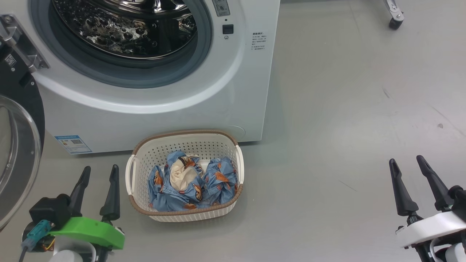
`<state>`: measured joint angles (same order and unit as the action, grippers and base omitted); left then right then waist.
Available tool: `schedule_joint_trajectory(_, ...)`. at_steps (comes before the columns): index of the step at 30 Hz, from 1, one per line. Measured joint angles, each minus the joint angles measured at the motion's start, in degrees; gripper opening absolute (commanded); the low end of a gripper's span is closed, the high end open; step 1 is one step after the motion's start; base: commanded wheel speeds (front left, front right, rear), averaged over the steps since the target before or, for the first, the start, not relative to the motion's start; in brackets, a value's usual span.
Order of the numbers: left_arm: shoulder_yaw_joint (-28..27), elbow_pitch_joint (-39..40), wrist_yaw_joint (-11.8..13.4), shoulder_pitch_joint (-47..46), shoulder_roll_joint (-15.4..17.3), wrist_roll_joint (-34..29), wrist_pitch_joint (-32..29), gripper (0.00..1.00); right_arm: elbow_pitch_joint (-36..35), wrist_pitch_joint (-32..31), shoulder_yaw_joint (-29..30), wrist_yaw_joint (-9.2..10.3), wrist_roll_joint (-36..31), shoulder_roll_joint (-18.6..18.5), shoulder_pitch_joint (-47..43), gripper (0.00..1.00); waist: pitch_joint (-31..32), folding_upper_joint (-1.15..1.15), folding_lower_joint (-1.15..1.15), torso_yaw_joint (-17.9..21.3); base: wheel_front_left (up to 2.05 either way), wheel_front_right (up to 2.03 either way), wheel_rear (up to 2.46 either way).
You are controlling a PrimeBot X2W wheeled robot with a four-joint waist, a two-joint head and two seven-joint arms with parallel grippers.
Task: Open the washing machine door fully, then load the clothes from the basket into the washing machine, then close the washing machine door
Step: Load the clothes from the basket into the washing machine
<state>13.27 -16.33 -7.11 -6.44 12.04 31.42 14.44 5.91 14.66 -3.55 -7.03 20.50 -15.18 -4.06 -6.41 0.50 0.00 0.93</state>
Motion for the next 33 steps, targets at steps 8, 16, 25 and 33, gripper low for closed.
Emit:
schedule_joint_trajectory(8,0.09,-0.07,0.0,0.01,0.25,0.66,0.0,1.0,0.0,0.0,-0.25,0.0,-0.05,0.2,-0.03,1.0,0.28,0.0,0.0,-0.03,0.49,-0.56,0.07)
schedule_joint_trajectory(16,0.2,-0.05,0.0,0.01,0.52,1.15,0.0,1.0,0.0,0.0,-0.32,0.0,-0.05,0.21,-0.08,1.0,0.27,0.0,0.0,-0.01,0.69,-1.01,0.32)
schedule_joint_trajectory(25,0.32,0.03,0.0,0.0,0.75,1.62,0.0,1.0,0.0,0.0,-0.34,0.0,-0.05,0.21,-0.08,1.0,0.23,0.0,0.0,-0.05,0.9,-1.06,0.15)
schedule_joint_trajectory(33,0.04,0.02,0.0,0.0,0.73,1.7,0.0,1.0,-0.02,0.0,-0.45,0.0,-0.05,0.25,-0.08,1.0,0.23,0.0,0.0,-0.16,0.63,-0.63,0.0)
